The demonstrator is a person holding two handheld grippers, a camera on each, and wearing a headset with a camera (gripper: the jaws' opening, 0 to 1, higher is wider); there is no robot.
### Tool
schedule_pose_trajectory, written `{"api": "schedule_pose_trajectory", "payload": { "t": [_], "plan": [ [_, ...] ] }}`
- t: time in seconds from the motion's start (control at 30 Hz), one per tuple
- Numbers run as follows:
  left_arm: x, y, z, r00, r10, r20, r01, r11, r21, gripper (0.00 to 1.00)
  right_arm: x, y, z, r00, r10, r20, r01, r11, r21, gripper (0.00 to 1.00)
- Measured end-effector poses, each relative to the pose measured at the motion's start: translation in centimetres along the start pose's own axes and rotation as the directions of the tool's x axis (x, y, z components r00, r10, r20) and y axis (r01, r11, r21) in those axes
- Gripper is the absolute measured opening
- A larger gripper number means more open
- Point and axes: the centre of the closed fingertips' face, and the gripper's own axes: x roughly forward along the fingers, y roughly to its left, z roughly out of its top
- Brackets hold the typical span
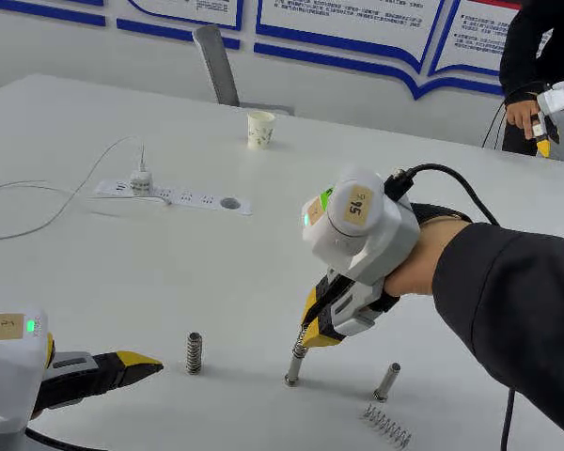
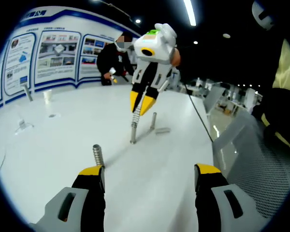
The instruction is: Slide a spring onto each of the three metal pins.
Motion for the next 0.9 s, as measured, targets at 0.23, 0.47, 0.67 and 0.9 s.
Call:
{"api": "schedule_pose_trajectory", "payload": {
  "t": [0.23,0.47,0.67,0.9],
  "plan": [
    [0.0,0.0,-0.1,1.0000,-0.001,-0.003,0.001,1.000,-0.003,0.77,1.0,0.0,-0.3,0.9997,0.007,-0.023,-0.007,1.000,0.005,0.12],
    [0.0,0.0,-0.4,0.9999,-0.004,-0.010,0.004,1.000,-0.004,0.77,1.9,0.3,-0.5,0.9992,0.016,-0.036,-0.016,1.000,0.014,0.12],
    [0.1,-0.1,-0.4,0.9999,-0.006,-0.014,0.006,1.000,-0.006,0.77,2.7,0.5,-0.6,0.9988,0.024,-0.043,-0.023,1.000,0.021,0.12],
    [0.1,-0.1,-0.5,0.9999,-0.006,-0.013,0.006,1.000,-0.007,0.77,3.4,0.7,-0.9,0.9985,0.030,-0.046,-0.029,0.999,0.039,0.12]
  ]
}}
